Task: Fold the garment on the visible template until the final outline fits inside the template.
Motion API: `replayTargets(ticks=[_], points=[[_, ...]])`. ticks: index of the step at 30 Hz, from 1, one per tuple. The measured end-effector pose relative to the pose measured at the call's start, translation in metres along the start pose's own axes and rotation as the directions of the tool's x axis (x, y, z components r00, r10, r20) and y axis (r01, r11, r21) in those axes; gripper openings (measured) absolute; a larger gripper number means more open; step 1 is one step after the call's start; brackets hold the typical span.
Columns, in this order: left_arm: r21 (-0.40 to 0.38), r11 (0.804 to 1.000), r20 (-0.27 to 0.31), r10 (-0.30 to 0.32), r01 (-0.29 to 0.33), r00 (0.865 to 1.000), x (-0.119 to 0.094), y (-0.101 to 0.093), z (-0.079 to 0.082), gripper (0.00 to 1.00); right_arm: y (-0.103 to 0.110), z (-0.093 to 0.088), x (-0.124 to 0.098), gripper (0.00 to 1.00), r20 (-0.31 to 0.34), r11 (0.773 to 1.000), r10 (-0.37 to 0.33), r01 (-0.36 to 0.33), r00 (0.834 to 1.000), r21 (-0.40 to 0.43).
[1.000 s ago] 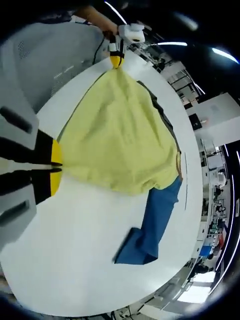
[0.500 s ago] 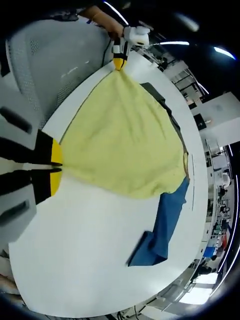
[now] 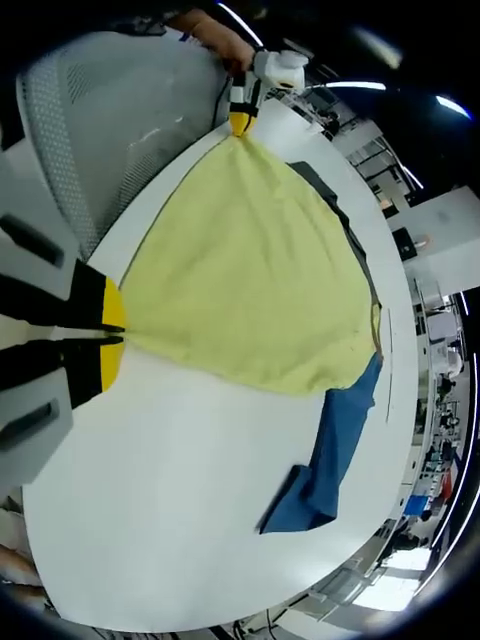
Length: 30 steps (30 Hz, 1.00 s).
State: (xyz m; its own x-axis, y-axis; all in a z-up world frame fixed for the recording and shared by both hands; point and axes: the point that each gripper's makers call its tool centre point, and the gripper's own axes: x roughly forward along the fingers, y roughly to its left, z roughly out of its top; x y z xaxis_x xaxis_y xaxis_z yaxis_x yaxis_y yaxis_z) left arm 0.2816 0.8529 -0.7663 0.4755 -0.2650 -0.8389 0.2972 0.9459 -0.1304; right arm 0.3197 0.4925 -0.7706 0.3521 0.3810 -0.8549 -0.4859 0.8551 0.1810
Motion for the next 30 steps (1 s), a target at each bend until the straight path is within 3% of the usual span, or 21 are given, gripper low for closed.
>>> replayTargets(ticks=[8,11,16,23,30], points=[[0.033,0.999,-0.013,0.010,-0.010,1.000,0.000,0.000,-0.003,0.01,-0.001,-0.003,0.000,0.00,0.004,1.000,-0.011,0.011,1.000,0.010],[0.016,1.000,-0.001,0.001,-0.001,1.000,-0.002,0.000,-0.002,0.05,-0.001,0.001,-0.002,0.00,0.035,1.000,-0.010,0.009,0.999,0.027],[0.001,0.999,0.097,-0.034,0.034,0.995,-0.009,-0.004,0.013,0.25,-0.004,0.011,-0.008,0.15,0.074,0.999,-0.031,0.027,0.997,0.047],[0.022,0.998,0.231,-0.058,0.055,0.971,-0.019,-0.009,0.036,0.45,-0.011,0.029,-0.015,0.42,0.133,0.994,-0.043,0.029,0.990,0.103],[0.042,0.997,0.323,-0.068,0.057,0.944,-0.028,-0.014,0.054,0.61,-0.029,0.050,-0.019,0.51,0.193,0.984,-0.055,0.021,0.980,0.177]])
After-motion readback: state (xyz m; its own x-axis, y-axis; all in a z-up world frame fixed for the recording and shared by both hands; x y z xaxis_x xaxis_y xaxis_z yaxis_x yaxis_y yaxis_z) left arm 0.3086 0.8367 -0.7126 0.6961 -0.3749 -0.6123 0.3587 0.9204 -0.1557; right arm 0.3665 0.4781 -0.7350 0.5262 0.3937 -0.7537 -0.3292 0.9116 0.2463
